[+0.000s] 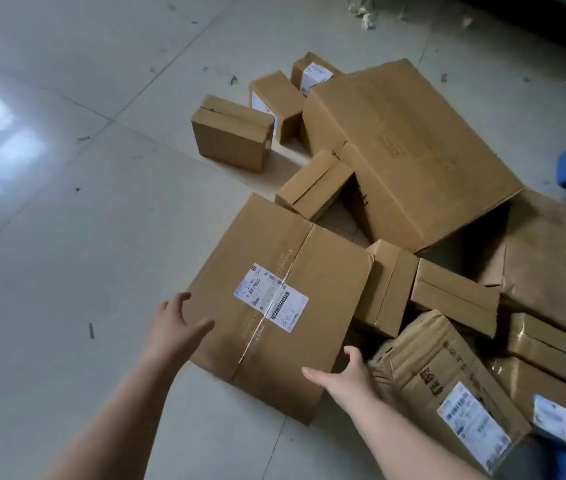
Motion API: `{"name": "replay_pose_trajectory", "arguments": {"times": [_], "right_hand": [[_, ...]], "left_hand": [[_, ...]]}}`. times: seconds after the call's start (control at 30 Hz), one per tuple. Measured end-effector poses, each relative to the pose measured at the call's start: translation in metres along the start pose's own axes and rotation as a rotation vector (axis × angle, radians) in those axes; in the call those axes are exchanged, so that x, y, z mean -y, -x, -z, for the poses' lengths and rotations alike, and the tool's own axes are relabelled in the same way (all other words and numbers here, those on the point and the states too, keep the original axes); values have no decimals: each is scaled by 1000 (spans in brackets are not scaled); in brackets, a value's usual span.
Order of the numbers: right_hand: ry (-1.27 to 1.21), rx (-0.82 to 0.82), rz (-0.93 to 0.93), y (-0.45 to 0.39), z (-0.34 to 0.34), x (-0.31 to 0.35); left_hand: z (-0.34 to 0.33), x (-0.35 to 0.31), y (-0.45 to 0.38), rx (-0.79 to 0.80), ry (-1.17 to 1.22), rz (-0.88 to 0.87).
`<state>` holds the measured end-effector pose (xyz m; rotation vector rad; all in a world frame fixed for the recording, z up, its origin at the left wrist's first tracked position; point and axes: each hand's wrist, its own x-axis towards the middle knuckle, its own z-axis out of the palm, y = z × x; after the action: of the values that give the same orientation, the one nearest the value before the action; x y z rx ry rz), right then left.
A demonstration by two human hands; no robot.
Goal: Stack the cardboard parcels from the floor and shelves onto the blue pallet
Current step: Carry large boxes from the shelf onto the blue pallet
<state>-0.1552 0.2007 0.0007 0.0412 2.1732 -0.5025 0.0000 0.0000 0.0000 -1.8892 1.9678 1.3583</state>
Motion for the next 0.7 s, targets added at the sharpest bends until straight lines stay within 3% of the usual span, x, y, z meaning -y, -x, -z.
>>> {"name": "replay_pose_trajectory", "arguments": {"times": [0.17,0.33,0.6,0.7], "right_hand": [[-228,179,-142,-41,-33,-22],[-468,133,-98,-54,-36,-16],[-445,308,121,-12,26,68],[-399,391,179,24,63,112]], "left_hand": [[-37,38,-30,-91,-47,160],[-19,40,-39,-51,11,300],[74,-10,-4,-185,404,224],[124,-51,20,-190,422,171]]}}
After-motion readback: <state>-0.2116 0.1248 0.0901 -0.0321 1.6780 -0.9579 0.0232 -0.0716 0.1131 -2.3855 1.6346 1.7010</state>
